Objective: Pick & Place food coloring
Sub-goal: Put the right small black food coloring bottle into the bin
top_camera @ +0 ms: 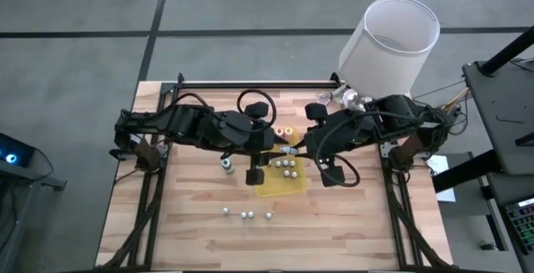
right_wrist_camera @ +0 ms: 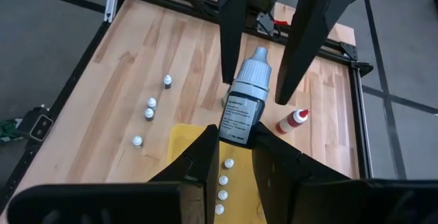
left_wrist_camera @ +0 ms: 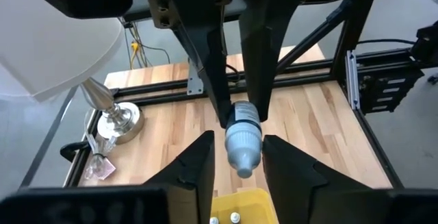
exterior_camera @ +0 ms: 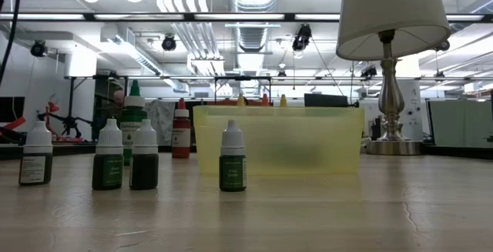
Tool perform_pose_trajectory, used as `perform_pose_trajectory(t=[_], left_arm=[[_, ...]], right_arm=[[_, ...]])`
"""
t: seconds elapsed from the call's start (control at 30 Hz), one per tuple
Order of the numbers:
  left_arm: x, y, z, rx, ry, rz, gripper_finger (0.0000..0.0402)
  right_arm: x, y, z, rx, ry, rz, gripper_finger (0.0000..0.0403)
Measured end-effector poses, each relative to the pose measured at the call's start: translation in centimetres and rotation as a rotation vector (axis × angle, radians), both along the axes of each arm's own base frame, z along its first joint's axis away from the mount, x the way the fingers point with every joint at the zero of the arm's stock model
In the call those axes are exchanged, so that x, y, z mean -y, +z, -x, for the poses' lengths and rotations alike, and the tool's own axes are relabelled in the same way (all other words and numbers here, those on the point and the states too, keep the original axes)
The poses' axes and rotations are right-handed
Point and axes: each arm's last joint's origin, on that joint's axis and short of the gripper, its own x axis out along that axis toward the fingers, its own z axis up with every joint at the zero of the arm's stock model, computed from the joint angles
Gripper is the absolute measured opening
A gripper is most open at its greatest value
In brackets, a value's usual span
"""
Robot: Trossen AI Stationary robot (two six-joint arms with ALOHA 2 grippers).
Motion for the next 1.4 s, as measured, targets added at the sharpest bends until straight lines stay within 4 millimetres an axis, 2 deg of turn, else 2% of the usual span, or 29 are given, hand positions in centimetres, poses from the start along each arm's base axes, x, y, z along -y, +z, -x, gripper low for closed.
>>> perform_pose_trajectory(t=[0.47, 0.9, 1.4], left_arm=[[-0.03, -0.13, -0.29, 0.002, -0.007, -0.003, 0.0048], [-0.03, -0.11, -0.30, 0.005, -0.008, -0.003, 0.0041], [-0.04, -0.11, -0.37, 0.008, -0.006, -0.004, 0.0040]], right_arm=[[0.00, 0.01, 0.00, 0.001, -0.001, -0.001, 0.0068], [0.00, 0.03, 0.00, 0.001, -0.021, -0.024, 0.0070], [0.02, 0.11, 0.07, 0.004, -0.060, -0.070, 0.0180]])
